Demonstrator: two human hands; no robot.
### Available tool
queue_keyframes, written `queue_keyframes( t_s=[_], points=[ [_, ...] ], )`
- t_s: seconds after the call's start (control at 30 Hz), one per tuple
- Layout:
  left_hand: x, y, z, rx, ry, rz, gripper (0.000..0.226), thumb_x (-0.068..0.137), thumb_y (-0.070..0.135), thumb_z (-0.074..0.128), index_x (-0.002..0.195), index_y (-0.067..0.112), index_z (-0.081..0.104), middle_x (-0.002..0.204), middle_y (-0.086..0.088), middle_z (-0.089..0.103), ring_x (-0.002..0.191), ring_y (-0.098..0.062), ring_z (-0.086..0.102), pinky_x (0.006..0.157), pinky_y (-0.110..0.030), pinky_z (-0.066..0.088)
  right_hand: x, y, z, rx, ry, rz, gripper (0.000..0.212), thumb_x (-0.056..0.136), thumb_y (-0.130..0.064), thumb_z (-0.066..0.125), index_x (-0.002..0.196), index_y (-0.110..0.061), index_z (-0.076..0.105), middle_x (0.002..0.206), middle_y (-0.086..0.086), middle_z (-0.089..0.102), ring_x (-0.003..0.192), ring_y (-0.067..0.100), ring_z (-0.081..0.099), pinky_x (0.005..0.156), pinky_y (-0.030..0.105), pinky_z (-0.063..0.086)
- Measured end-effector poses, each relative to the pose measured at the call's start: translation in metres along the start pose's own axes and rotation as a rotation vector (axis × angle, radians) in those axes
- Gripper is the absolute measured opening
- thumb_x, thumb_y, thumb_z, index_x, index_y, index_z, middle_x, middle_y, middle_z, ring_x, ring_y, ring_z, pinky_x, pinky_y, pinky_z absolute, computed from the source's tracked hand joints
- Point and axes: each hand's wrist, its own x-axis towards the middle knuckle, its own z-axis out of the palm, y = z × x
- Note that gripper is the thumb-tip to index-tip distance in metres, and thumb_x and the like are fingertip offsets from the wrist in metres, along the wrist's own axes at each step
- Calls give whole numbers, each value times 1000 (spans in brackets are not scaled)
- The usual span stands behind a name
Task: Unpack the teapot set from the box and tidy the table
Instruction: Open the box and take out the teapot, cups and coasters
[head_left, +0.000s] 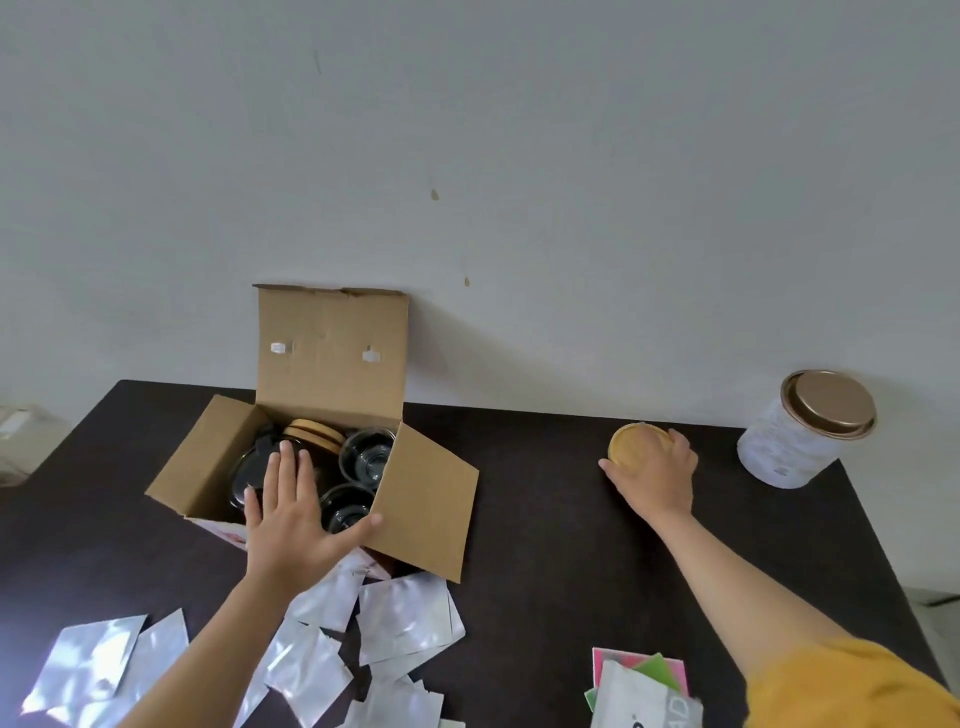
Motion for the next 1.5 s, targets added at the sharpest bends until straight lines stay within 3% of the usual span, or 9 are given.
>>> queue_keyframes(
  t_s=[0.27, 0.43, 0.53, 0.63, 0.8, 0.87, 0.97, 1.17, 1.5],
  points=[
    [0, -1, 2, -17, 12, -9, 136, 52, 100, 14, 151, 7, 10, 159, -5, -8, 146, -21, -9, 115, -54, 0, 22, -14, 8, -32, -18, 41, 88, 65, -65, 73, 133, -22, 38, 140, 17, 28, 128, 40, 31, 108, 50, 32],
    [1, 3, 0, -10, -3, -13, 138, 49, 101, 13, 151, 8, 8, 159, -5, -9, 146, -20, -11, 116, -53, 1, 8, -29, -4, -199, -59, 3, 96, 70, -67, 67, 144, -22, 26, 153, 20, 3, 143, 41, 2, 112, 61, 2],
    [1, 4, -2, -13, -11, -20, 140, 47, 102, 11, 151, 8, 6, 159, -5, -10, 146, -20, -13, 116, -52, -1, -21, -66, -8, -82, 50, -254, 71, 83, -53, 63, 138, -15, 41, 151, 17, 24, 140, 36, 19, 113, 53, 19],
    [0, 4, -4, -15, -16, -22, 141, 46, 103, 12, 151, 8, 6, 159, -6, -10, 146, -20, -13, 116, -52, 0, -57, -122, -8, 185, -7, -475, 46, 87, -41, 61, 124, -13, 55, 128, 7, 52, 123, 26, 43, 99, 38, 42],
    [-3, 7, -8, -33, -25, -35, 146, 41, 104, 8, 151, 8, 4, 158, -6, -14, 145, -20, -16, 116, -51, -2, -114, -218, 1, 415, -209, -664, 35, 89, -37, 61, 118, -18, 58, 110, -4, 61, 106, 12, 54, 84, 26, 48],
    [-2, 8, -10, -30, -29, -34, 146, 40, 104, 5, 151, 8, 3, 158, -6, -15, 145, -20, -17, 116, -51, -2, -125, -245, 8, 337, -253, -698, 37, 88, -41, 60, 116, -17, 56, 106, -1, 62, 105, 16, 54, 81, 29, 50],
    [-3, 7, -9, -22, -42, -34, 145, 41, 103, 4, 151, 9, 1, 157, -5, -19, 144, -20, -20, 116, -50, -4, -133, -272, 18, -6, -249, -694, 49, 87, -50, 59, 115, -12, 49, 109, 8, 62, 107, 26, 51, 82, 38, 46],
    [-4, 5, -11, -71, -32, -16, 146, 39, 102, 2, 151, 8, 1, 158, -6, -17, 144, -20, -21, 115, -48, -7, -140, -301, 32, -376, -226, -666, 72, 79, -59, 65, 122, -6, 44, 115, 9, 56, 111, 32, 47, 83, 39, 37],
    [-6, 2, -11, -120, -22, 5, 142, 44, 101, 6, 151, 7, 1, 158, -8, -16, 144, -21, -21, 115, -47, -8, -140, -308, 33, -328, -151, -643, 62, 70, -56, 68, 106, -10, 48, 101, 6, 59, 104, 31, 49, 85, 42, 35]
  ],
)
